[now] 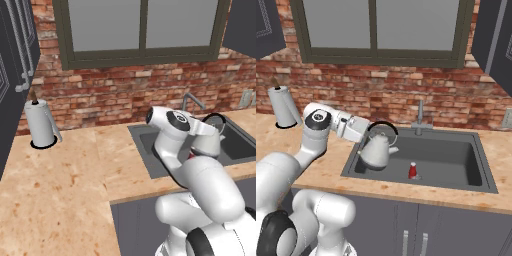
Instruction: Open the cabinet, pick the kettle from the cabinet, and place it in the sink.
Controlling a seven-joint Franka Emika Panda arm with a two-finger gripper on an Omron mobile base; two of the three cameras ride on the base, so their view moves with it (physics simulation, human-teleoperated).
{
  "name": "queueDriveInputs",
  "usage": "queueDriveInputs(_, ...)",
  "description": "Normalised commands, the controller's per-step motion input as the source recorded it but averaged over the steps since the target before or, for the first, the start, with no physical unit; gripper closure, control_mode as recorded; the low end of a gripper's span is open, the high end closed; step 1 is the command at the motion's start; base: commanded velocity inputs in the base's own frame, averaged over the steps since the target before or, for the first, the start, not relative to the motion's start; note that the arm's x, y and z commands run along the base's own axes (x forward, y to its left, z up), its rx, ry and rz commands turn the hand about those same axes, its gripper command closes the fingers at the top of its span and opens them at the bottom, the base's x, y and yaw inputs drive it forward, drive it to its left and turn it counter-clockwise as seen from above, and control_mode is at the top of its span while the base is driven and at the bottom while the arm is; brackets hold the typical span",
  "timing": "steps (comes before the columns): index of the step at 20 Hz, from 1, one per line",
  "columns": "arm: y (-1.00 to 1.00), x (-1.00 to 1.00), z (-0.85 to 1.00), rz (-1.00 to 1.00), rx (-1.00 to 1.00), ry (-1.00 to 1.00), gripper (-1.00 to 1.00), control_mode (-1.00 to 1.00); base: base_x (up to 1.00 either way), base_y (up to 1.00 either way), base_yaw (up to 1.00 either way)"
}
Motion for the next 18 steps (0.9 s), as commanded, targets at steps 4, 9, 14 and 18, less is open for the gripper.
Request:
queueDriveInputs(4, -0.17, 0.23, -0.06, 0.0, -0.04, 0.0, 1.0, -1.0, 0.0, 0.0, 0.0)
queueDriveInputs(9, -0.19, 0.22, -0.08, 0.0, -0.04, 0.0, 1.0, -1.0, 0.0, 0.0, 0.0)
queueDriveInputs(14, -0.22, 0.14, -0.17, 0.0, 0.0, 0.0, 1.0, -1.0, 0.0, 0.0, 0.0)
queueDriveInputs(18, -0.24, 0.11, -0.18, 0.0, 0.0, 0.0, 1.0, -1.0, 0.0, 0.0, 0.0)
